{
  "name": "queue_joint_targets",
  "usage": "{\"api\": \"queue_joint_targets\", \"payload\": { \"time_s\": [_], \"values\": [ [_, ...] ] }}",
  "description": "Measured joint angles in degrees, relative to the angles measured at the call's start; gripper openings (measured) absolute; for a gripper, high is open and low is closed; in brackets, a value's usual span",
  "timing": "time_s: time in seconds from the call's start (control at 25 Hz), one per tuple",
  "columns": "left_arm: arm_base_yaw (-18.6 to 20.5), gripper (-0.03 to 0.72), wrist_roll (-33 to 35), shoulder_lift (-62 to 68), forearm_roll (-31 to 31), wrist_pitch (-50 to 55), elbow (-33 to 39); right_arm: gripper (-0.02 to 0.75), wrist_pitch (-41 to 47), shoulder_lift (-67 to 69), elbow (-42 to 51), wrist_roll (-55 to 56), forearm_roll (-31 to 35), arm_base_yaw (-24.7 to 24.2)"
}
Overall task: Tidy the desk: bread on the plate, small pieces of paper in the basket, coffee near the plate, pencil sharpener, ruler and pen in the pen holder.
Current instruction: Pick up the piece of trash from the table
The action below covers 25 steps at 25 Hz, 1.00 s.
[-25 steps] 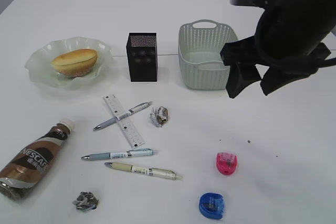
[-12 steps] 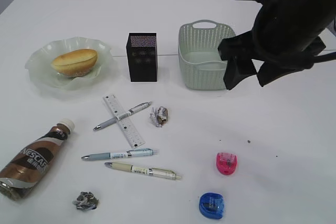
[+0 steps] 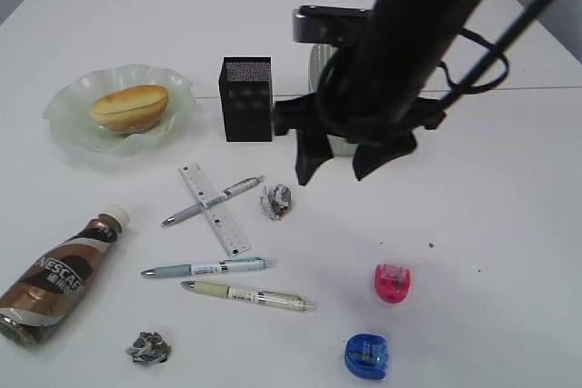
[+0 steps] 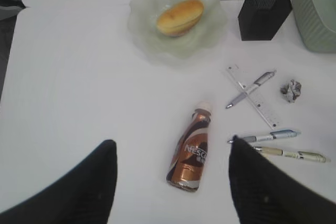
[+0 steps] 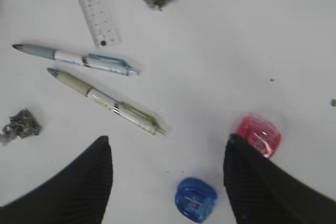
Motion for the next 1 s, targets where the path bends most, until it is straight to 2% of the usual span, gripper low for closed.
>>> {"api": "queue_joint_targets", "payload": {
  "time_s": [0.24,0.48,0.6,1.0],
  "values": [
    [0.0,0.486,0.0,-1.9,-0.8,0.1,3.8,0.489,10.2,14.0,-20.6,5.3,-5.4,3.8],
    [0.0,0.486,0.0,-2.3,-2.2,0.1,4.5,0.489,11.8,27.2,-38.8,6.6,-7.6,5.1],
    [0.0,0.486,0.0,-2.3,-2.2,0.1,4.5,0.489,11.8,30.3,-41.6,6.6,-7.9,5.1],
    [0.0,0.486,0.0,-2.3,-2.4,0.1,4.5,0.489,12.2,34.7,-41.9,7.1,-13.1,5.1]
  ]
}}
